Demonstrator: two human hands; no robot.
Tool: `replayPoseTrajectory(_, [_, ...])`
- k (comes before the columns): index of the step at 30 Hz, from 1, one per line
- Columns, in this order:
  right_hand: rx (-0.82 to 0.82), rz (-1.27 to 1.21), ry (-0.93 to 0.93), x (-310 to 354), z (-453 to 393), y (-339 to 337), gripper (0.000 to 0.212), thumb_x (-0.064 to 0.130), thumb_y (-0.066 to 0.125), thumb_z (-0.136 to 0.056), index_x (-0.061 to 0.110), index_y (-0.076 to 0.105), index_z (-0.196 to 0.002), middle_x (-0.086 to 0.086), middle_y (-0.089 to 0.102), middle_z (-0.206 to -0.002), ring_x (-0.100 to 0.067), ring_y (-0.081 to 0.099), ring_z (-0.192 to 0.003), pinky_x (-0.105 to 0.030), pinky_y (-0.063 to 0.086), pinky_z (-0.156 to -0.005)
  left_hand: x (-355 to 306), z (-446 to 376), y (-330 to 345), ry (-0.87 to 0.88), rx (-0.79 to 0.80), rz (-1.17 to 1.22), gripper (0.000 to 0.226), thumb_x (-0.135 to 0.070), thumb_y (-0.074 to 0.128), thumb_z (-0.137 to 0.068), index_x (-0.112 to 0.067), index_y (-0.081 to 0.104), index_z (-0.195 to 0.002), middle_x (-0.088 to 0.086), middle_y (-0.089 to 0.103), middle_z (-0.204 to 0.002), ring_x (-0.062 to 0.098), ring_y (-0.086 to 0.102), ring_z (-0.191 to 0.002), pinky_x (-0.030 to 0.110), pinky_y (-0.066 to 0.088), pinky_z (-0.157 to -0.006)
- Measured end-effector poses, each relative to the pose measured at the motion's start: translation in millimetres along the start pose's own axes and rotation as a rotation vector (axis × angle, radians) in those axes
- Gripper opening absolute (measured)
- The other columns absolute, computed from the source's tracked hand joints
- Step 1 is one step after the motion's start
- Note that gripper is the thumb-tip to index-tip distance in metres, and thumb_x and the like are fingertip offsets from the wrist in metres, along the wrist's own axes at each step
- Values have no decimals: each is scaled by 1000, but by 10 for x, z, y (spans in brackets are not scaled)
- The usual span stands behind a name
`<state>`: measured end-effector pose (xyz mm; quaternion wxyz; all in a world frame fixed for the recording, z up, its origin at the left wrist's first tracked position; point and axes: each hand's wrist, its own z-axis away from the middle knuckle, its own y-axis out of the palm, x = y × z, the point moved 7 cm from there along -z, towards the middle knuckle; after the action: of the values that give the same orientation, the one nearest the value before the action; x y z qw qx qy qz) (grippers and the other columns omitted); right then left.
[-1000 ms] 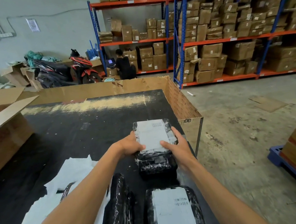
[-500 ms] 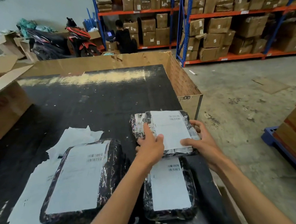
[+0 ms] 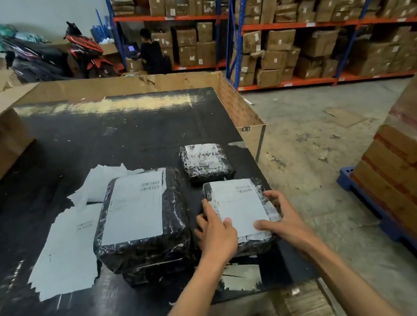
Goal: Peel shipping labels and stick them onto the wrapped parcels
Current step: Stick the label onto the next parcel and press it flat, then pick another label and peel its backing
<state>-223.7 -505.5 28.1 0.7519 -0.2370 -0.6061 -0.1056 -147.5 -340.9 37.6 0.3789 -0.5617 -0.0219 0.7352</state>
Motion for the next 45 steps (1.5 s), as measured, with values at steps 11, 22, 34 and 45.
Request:
replayPoseTrajectory(11, [-286,342,-210,429,545,102,44,24,70,-91,29,56,-132,4,53,-133,-15,48,-123,-39,44,-106,-170,568,-254,306,55,1,73,-28,43,-102,-32,-6,-156,8,5,-161,35,8,-146,49,19,-117])
replayPoseTrajectory(22, [17,53,-339,1110,1210,1393,18,11,54,-101,15,64,-116,-8,75,-92,-14,70,-76,-25,56,-78,456,1099,-1559,440,-234,307,20,-17,57,-96,-33,68,-96,-5,74,-89,12,68,-91,28,50,-85])
replayPoseTrajectory(34, [344,172,-260,774,1145,3183,26,16,54,-100,15,64,-123,-10,73,-105,-15,68,-82,-25,52,-77,2154,638,-2502,47,-522,83,11,-17,64,-91,-18,71,-99,4,72,-95,26,67,-95,30,44,-76])
replayPoseTrajectory(45, [288,348,-27,408,573,3986,46,20,52,-100,10,42,-144,-14,44,-143,-29,40,-139,-32,32,-113,2548,100,-2811,0,-510,-302,44,-22,52,-98,-22,51,-142,5,44,-142,28,53,-121,42,43,-96])
